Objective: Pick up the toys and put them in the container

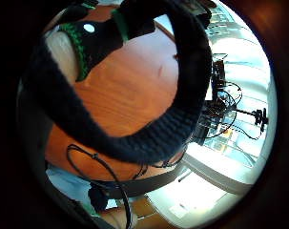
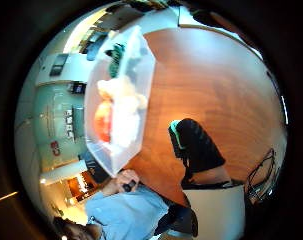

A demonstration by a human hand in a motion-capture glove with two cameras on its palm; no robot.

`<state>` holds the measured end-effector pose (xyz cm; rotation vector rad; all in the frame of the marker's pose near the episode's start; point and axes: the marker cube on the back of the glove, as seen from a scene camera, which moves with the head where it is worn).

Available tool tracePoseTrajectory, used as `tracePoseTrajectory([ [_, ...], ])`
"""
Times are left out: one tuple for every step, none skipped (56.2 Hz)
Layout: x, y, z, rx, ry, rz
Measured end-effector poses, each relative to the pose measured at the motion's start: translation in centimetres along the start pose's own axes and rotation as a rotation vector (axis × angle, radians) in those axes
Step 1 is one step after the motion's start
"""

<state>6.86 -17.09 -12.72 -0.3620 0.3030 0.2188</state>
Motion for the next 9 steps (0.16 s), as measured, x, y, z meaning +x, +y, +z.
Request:
tracePoseTrajectory([
  [0.0, -0.1, 0.6, -0.007, -0.003, 0.000],
  [0.0, -0.2, 1.2, -0.012, -0.009, 0.002],
  [0.0, -0.3, 1.7, -0.015, -0.018, 0.005],
  [0.0, -0.4, 2.1, -0.017, -0.026, 0.007],
  [0.1, -0.5, 2.5, -0.019, -0.036, 0.009],
  [0.2, -0.6, 2.9, -0.021, -0.045, 0.009],
  [0.2, -0.7, 3.3, -0.023, -0.055, 0.009],
  [0.2, -0.7, 3.6, -0.024, -0.062, 0.009],
  [0.3, -0.8, 3.8, -0.024, -0.066, 0.008],
])
